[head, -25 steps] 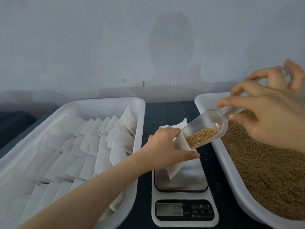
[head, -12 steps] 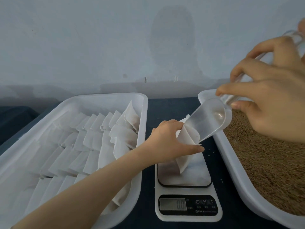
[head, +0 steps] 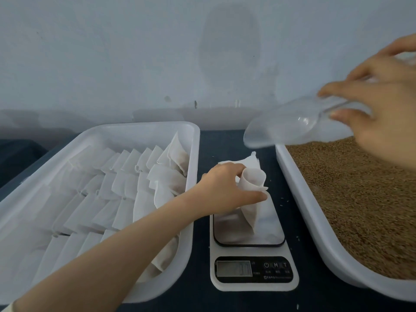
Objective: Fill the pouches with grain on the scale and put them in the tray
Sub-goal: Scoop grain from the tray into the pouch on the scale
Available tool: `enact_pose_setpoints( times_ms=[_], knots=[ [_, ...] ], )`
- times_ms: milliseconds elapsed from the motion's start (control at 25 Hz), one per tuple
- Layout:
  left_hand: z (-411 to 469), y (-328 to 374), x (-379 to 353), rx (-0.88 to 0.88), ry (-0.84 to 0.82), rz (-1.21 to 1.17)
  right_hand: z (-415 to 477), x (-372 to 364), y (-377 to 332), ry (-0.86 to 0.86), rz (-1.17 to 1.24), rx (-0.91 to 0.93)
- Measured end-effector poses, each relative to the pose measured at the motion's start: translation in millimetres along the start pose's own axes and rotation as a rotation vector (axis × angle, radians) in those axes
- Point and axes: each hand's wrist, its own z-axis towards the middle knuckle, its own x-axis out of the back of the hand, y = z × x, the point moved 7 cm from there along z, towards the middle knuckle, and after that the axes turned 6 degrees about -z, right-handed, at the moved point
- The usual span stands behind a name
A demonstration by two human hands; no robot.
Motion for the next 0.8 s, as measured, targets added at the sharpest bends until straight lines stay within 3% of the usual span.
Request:
enact_pose_setpoints(
  times_ms=[160,360,560,800],
  knots=[
    [0.1,0.4,-1.8,-0.004,-0.012,0.008,-20.2,-3.2,0.3,0.113,0.017,-0.236],
    [1.2,-0.6,-1.7,0.001,-0.003,0.023,-38.3,-25.2,-7.8,-0.251,0.060,-0.433],
    [0.9,-0.2,-0.9,-0.010,0.014,0.023,-45.5,-46.2,-14.8,-0.459,0.077,-0.464],
    [1.3,-1.4,0.3,-0.009,0.022,0.022,-47.8,-52.2,-15.6,-0.478,-0.037,-0.433]
  ],
)
